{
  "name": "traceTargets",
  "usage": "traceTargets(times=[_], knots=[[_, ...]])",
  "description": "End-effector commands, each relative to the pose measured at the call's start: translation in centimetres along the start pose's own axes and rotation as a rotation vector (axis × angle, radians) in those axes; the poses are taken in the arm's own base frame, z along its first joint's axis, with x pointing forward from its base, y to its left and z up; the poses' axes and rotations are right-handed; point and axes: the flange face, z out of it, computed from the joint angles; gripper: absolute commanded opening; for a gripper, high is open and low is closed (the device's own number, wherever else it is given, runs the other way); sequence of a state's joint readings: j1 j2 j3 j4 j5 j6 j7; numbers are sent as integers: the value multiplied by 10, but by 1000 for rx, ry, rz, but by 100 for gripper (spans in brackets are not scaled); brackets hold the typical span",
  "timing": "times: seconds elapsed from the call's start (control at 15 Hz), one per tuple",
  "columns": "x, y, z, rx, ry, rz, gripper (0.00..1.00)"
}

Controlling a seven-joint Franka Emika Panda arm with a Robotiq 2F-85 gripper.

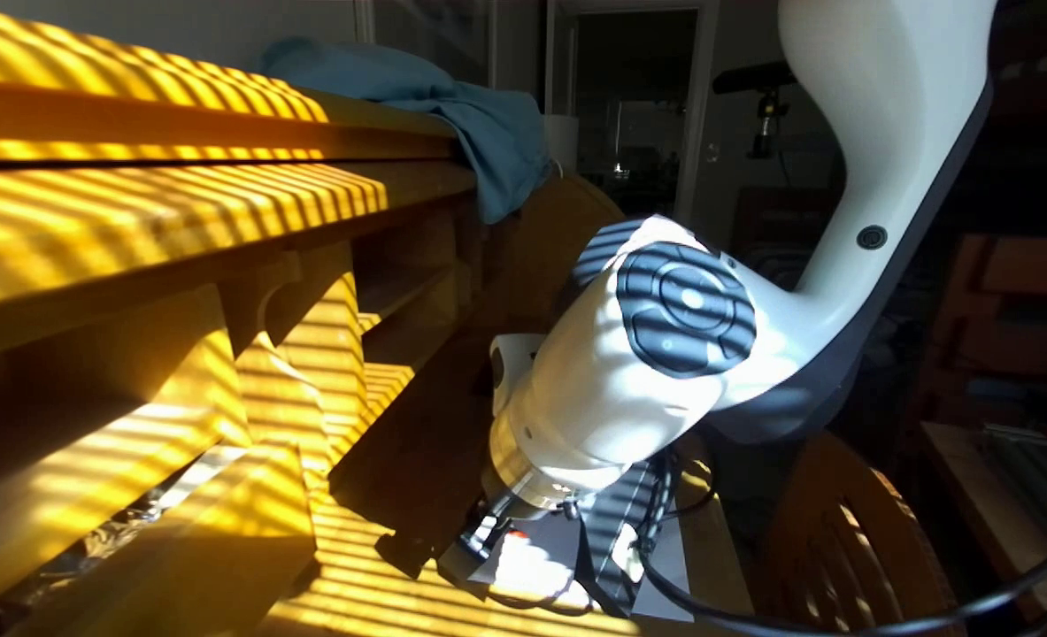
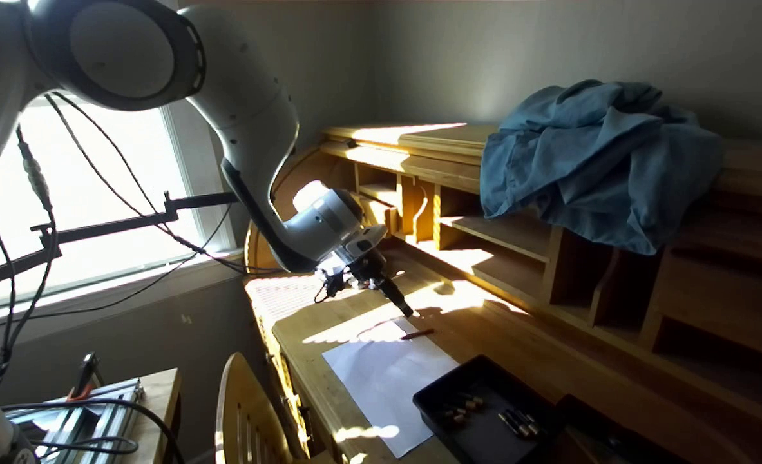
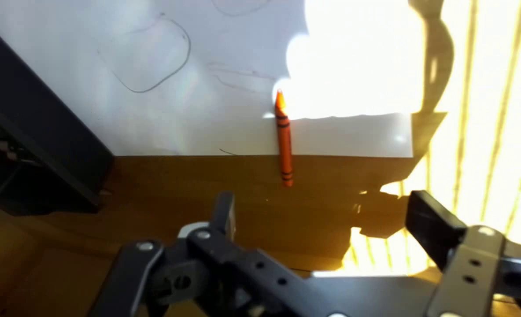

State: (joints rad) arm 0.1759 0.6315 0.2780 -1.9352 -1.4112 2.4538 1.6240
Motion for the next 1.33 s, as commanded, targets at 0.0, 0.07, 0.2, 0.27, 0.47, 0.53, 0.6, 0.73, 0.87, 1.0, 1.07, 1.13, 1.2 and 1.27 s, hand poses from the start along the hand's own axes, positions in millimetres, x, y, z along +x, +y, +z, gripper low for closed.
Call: traceTargets(times=[0.0, 0.07, 0.2, 0.27, 0.47, 0.53, 0.6, 0.73, 0.87, 1.0, 1.07, 1.13, 1.2, 1.27], knots=[[-9, 38, -32, 35, -109, -19, 100], [-11, 44, -39, 26, -135, -29, 100], [-12, 53, -48, 15, -175, -54, 100], [-13, 57, -54, 8, -189, -67, 100], [-11, 69, -70, -1, -212, -102, 100], [-10, 72, -75, 22, -204, -113, 100], [-10, 75, -81, 25, -201, -120, 100], [-9, 79, -91, 46, -191, -126, 100], [-9, 84, -101, 76, -178, -105, 100], [-11, 88, -108, 116, -169, -91, 100], [-11, 90, -111, 121, -170, -85, 100], [-12, 91, -114, 137, -168, -84, 100], [-12, 92, -116, 144, -166, -83, 100], [-13, 94, -117, 145, -166, -85, 100]])
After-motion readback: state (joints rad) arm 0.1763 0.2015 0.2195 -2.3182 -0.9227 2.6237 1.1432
